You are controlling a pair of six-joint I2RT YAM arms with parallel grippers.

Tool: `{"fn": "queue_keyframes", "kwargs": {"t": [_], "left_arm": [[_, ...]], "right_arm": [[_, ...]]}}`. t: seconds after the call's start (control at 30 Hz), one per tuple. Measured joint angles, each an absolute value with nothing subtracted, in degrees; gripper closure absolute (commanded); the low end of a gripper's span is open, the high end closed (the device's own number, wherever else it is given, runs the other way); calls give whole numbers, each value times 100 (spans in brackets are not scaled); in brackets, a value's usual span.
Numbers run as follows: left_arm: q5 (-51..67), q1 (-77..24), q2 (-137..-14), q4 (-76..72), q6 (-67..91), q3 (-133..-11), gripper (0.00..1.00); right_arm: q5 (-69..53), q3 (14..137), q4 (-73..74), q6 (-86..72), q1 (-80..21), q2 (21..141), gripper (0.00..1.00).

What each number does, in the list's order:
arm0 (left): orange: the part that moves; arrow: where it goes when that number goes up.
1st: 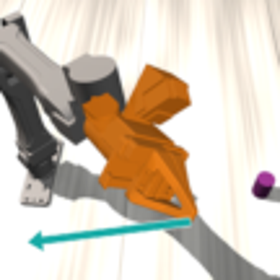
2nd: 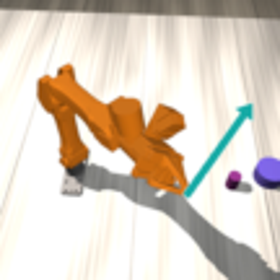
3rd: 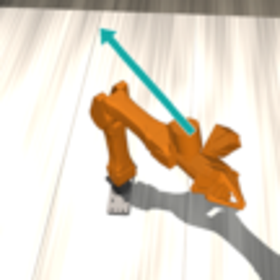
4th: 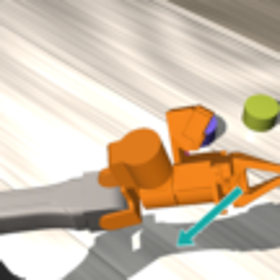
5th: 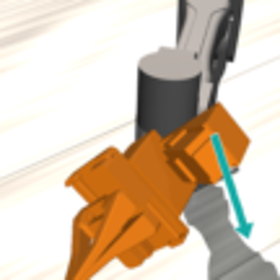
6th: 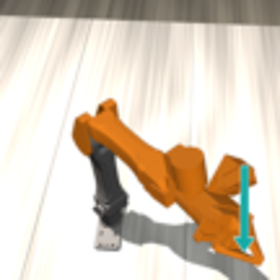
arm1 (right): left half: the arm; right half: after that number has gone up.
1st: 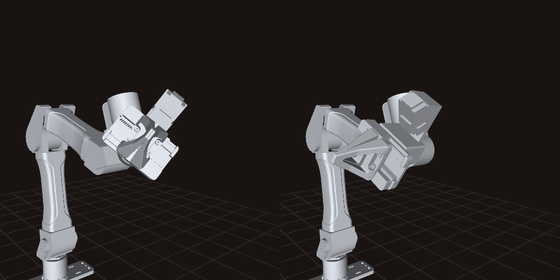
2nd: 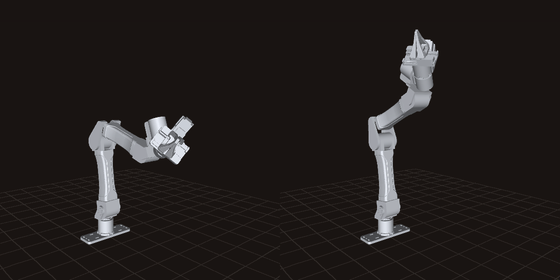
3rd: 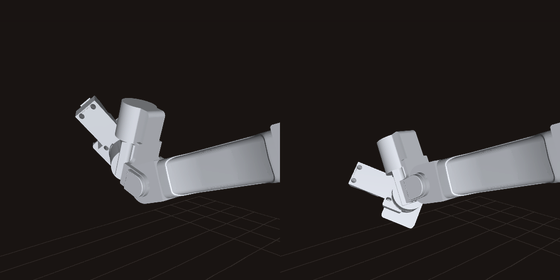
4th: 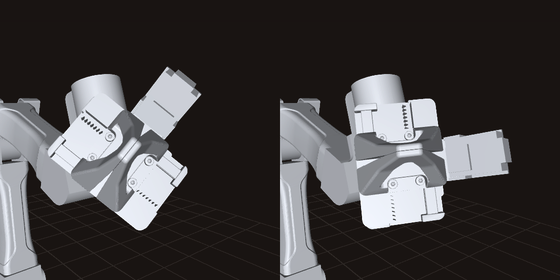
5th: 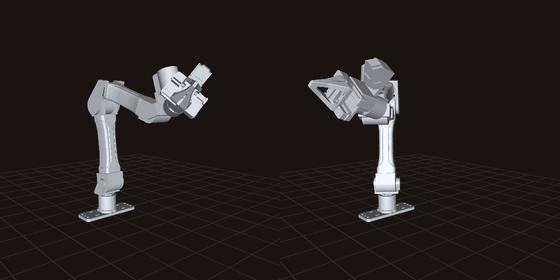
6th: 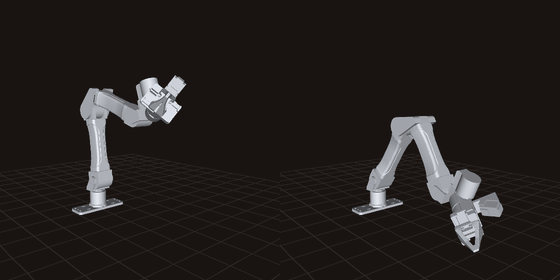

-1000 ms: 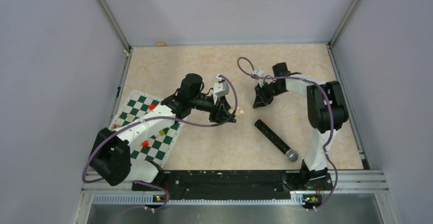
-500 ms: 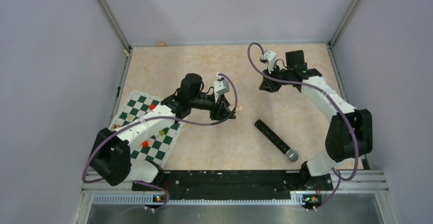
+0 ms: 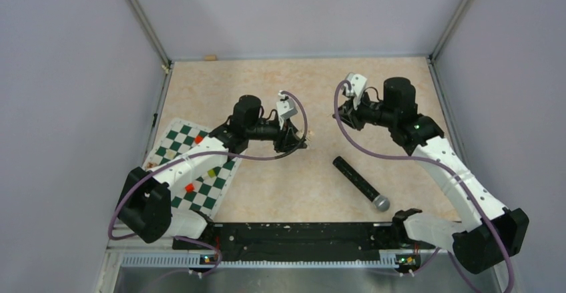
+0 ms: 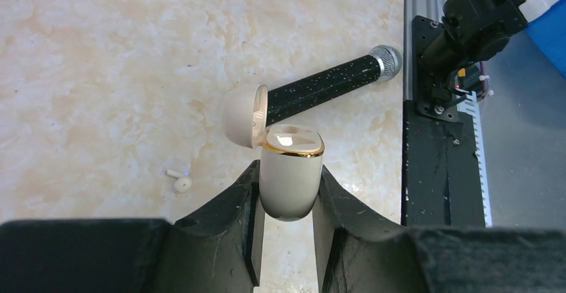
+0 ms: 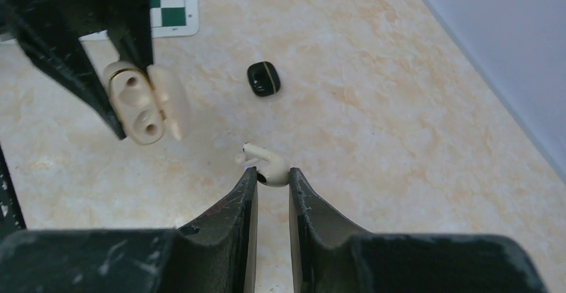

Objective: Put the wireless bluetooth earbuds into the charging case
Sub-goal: Place the earbud in the charging case.

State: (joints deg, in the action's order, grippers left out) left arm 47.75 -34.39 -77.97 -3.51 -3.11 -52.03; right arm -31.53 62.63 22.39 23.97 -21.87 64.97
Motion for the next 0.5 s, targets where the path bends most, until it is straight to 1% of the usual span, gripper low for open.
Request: {"fn": "queue_keyframes", "kwargs": {"t": [0.17, 0.5], "left_arm": [[4650, -3286, -7817, -563, -71, -5129, 100], [4578, -3201, -7848, -744, 163, -5120, 100]], "right_arm": [[-3339, 5688, 2104, 2545, -2530, 6235, 95], [-3612, 5389, 1662, 2499, -2860, 6208, 96]]}}
